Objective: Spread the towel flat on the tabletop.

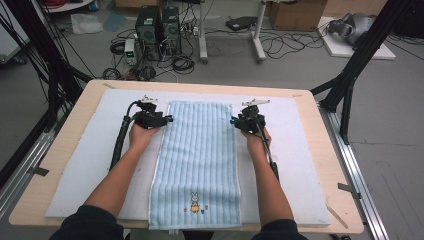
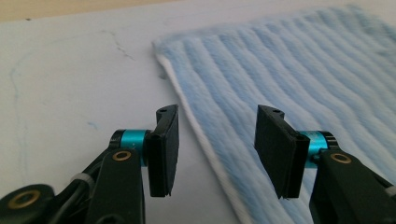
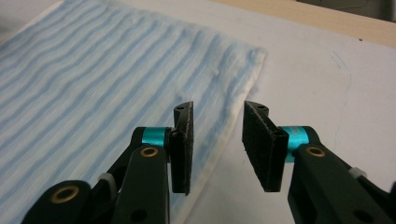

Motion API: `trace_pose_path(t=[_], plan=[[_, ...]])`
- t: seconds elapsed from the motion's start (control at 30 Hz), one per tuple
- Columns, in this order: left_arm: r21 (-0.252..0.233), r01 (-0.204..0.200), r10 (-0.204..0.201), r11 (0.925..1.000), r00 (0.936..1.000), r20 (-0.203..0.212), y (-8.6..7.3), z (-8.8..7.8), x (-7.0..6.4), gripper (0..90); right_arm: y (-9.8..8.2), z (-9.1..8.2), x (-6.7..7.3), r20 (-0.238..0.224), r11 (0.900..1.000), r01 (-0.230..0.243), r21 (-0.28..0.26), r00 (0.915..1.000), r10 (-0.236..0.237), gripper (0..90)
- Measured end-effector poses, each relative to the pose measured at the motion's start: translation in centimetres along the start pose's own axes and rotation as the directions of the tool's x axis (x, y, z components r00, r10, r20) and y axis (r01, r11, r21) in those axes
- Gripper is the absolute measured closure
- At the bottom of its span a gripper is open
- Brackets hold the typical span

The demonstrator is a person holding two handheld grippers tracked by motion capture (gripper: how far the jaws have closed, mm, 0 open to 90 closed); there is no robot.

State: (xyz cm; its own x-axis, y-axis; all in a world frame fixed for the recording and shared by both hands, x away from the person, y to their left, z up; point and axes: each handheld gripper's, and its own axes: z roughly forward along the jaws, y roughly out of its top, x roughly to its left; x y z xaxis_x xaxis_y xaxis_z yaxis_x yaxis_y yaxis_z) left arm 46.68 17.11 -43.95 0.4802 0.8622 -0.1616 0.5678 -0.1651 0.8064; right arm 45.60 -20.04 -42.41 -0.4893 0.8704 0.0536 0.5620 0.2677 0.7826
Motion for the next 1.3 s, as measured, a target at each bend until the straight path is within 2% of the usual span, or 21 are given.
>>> trace_pose_path(t=[0.1, 0.23, 0.3, 0.37, 0.4, 0.43, 0.5, 0.6, 0.63, 0.8, 0.83, 0.9, 0.93, 0.97, 1.07, 1.1, 1.13, 1.17, 1.2, 1.23, 1.3], plan=[[0.016, -0.034, 0.034, 0.9993, 0.9993, 0.018, -1.1, -1.0, -1.0, 50.8, -0.9, -1.2, 0.3, -0.027, 1.0, 0.003, 0.011, 0.9996, -0.003, 65.0], [0.035, -0.034, 0.033, 0.9988, 0.9994, 0.012, -1.8, -1.2, -1.3, 52.8, -1.9, -1.6, 0.6, -0.047, 0.999, 0.02, 0.036, 0.9987, -0.018, 67.5], [0.062, -0.041, 0.04, 0.9972, 0.9989, 0.023, -2.1, -1.1, -1.5, 56.8, -2.5, -1.4, 0.9, -0.059, 0.998, 0.022, 0.058, 0.9981, -0.019, 68.4], [0.049, -0.102, 0.103, 0.9936, 0.9944, -0.021, -2.5, -1.0, -2.0, 72.7, -3.0, -0.6, 1.5, -0.057, 0.994, 0.044, 0.097, 0.9976, -0.039, 76.7], [0.042, -0.113, 0.114, 0.9927, 0.9933, -0.016, -2.5, -1.0, -2.0, 72.7, -3.0, -0.6, 1.5, -0.057, 0.994, 0.044, 0.097, 0.9976, -0.039, 76.7], [0.044, -0.11, 0.111, 0.993, 0.9937, -0.016, -2.5, -1.0, -2.0, 86.5, -3.1, -0.3, 1.7, -0.048, 0.996, 0.042, 0.081, 0.9981, -0.038, 86.1], [0.036, -0.1, 0.102, 0.9943, 0.9938, -0.045, -2.3, -0.7, -2.0, 86.9, -3.0, -0.1, 1.7, -0.032, 0.995, 0.053, 0.08, 0.9982, -0.05, 86.6], [0.031, -0.049, 0.051, 0.9983, 0.9964, -0.068, -1.7, 0.1, -1.5, 87.0, -2.5, 0.6, 1.7, 0.003, 0.997, 0.034, 0.072, 0.9994, -0.034, 86.7], [0.025, -0.045, 0.047, 0.9987, 0.996, -0.076, -1.6, 0.2, -1.3, 86.9, -2.3, 0.8, 1.6, 0.016, 0.997, 0.037, 0.069, 0.9991, -0.039, 86.7], [0.029, -0.02, 0.022, 0.9994, 0.9966, -0.079, -1.1, 0.8, -0.8, 86.3, -1.9, 1.6, 1.5, 0.056, 0.999, 0.025, 0.044, 0.9981, -0.027, 86.6], [0.024, -0.014, 0.016, 0.9996, 0.9966, -0.081, -1.1, 0.9, -0.8, 85.3, -1.9, 1.8, 1.5, 0.057, 0.999, 0.011, 0.038, 0.9983, -0.013, 86.6], [0.016, -0.004, 0.005, 0.9999, 0.9968, -0.079, -1.1, 0.8, -0.7, 62.6, -2.0, 1.8, 1.3, 0.054, 0.999, -0.023, 0.026, 0.9983, 0.022, 79.8], [0.021, -0.005, 0.007, 0.9998, 0.997, -0.077, -1.1, 0.6, -0.7, 62.6, -2.0, 1.8, 1.3, 0.054, 0.999, -0.023, 0.026, 0.9983, 0.022, 79.8], [0.03, -0.017, 0.019, 0.9994, 0.9973, -0.071, -1.2, 0.5, -0.6, 54.1, -2.1, 1.4, 1.0, 0.039, 0.999, -0.033, 0.017, 0.9987, 0.032, 74.4], [0.026, -0.025, 0.026, 0.9993, 0.999, -0.036, -1.8, -0.3, -0.7, 51.1, -2.2, 0.6, 0.8, 0.021, 0.999, -0.053, -0.002, 0.9984, 0.053, 69.5], [0.018, -0.024, 0.024, 0.9996, 0.9994, -0.025, -2.1, -0.6, -0.8, 48.5, -2.4, -0.3, 0.8, 0.01, 0.999, -0.052, -0.015, 0.9986, 0.052, 67.0], [-0.007, -0.029, 0.029, 0.9996, 0.9995, -0.013, -2.2, -1.1, -0.8, 48.5, -2.4, -0.3, 0.8, 0.01, 0.999, -0.052, -0.015, 0.9986, 0.052, 67.0], [-0.029, -0.019, 0.02, 0.9994, 0.9998, 0.009, -2.5, -1.5, -0.9, 47.4, -2.6, -0.7, 0.8, 0.005, 0.999, -0.044, -0.015, 0.999, 0.044, 65.8], [-0.027, -0.01, 0.011, 0.9996, 0.9993, 0.037, -2.6, -1.7, -1.0, 44.1, -3.0, -1.6, 1.0, 0.006, 0.999, -0.028, -0.021, 0.9996, 0.028, 65.2], [-0.035, -0.025, 0.028, 0.9991, 0.9975, 0.065, -2.9, -2.4, -1.4, 42.1, -3.2, -2.1, 1.1, 0.002, 0.999, -0.023, -0.028, 0.9997, 0.023, 64.4], [-0.042, -0.028, 0.031, 0.9987, 0.9967, 0.075, -3.1, -2.8, -1.6, 40.6, -3.6, -3.2, 1.3, -0.012, 0.999, -0.02, -0.043, 0.9997, 0.02, 63.7]])
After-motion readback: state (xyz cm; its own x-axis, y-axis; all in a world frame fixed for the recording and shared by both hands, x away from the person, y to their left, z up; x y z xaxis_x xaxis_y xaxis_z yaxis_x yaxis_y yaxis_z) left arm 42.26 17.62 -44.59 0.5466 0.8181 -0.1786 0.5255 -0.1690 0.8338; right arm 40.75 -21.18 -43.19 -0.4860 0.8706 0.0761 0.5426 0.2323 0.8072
